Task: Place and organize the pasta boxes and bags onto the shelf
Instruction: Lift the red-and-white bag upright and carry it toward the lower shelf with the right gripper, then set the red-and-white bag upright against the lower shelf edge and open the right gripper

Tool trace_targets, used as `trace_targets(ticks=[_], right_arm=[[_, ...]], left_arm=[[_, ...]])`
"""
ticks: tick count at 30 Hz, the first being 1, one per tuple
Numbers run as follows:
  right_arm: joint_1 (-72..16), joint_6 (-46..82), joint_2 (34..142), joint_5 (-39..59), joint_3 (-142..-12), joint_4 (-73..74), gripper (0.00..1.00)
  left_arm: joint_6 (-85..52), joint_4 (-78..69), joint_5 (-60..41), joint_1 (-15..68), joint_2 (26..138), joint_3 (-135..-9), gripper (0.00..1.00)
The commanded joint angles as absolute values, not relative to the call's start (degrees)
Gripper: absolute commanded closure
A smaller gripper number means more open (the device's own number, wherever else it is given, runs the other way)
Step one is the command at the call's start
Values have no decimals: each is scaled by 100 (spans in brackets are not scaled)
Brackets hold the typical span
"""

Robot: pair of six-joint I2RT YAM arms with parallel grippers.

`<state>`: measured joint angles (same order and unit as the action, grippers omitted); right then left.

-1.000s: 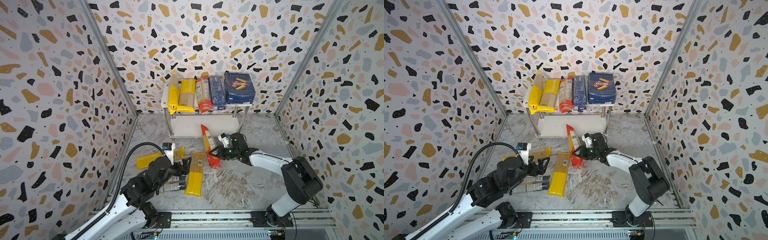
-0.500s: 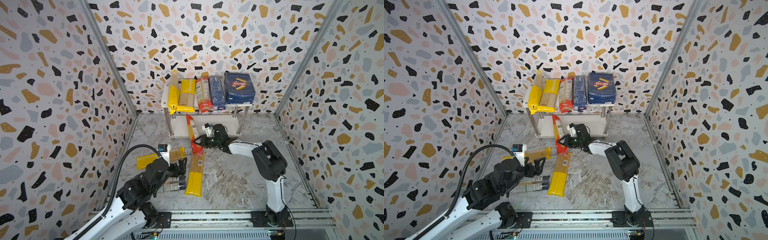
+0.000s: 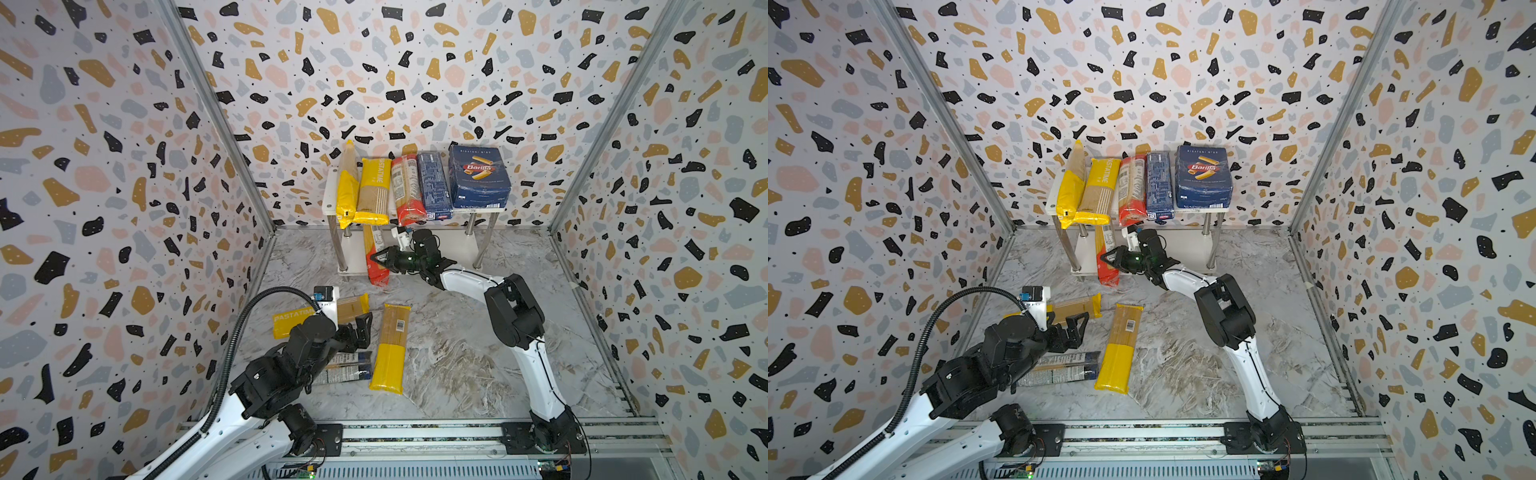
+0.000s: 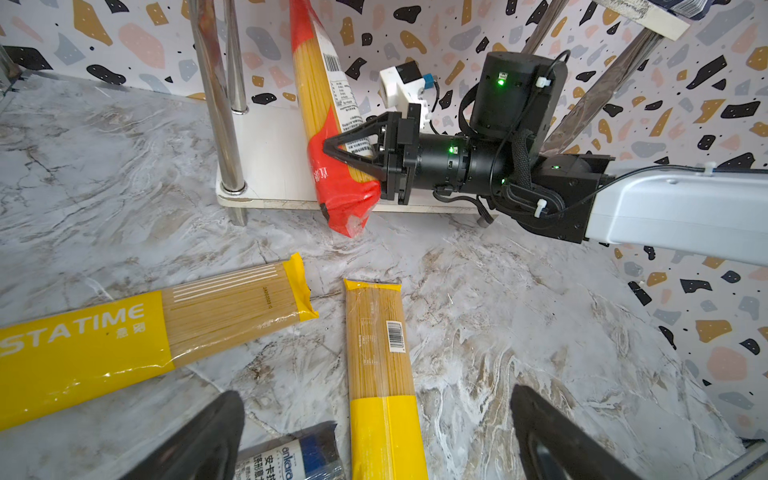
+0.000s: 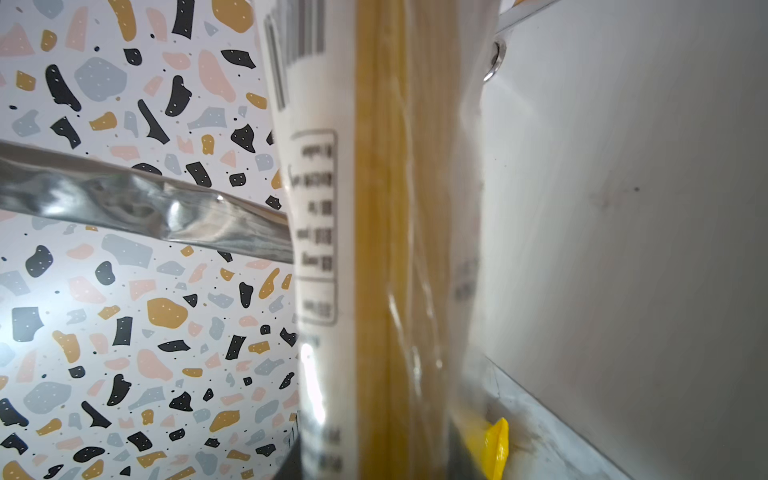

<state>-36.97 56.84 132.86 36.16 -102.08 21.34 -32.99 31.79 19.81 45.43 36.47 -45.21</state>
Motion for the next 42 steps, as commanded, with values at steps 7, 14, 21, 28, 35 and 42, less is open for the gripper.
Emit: trace_targets(ticks=[7, 14, 21, 28, 35, 42], right_arm=[[-3946, 5639, 13460, 3320, -11432, 2338, 92], [-3973, 5637, 13594, 3038, -11686, 2171, 91], [-3968, 5661, 13953, 2944, -12367, 1834, 90], [-3986, 5728, 14103, 3013, -12594, 1655, 77], [-4038, 5768, 14131, 3138, -12527, 1684, 57], [-4113, 5765, 14223, 3234, -12691, 1548, 45]], left_arm=[[-3198, 3116, 1993, 4504, 3478, -4676, 1], [-3147, 3155, 1983, 4504, 3435, -4676, 0], [-3093, 3164, 2004, 4500, 3408, -4702, 0], [-3070, 3165, 2012, 4500, 3415, -4678, 0], [-3084, 3154, 1975, 4487, 3394, -4623, 0], [-3119, 3214, 2024, 4491, 3293, -4614, 0]])
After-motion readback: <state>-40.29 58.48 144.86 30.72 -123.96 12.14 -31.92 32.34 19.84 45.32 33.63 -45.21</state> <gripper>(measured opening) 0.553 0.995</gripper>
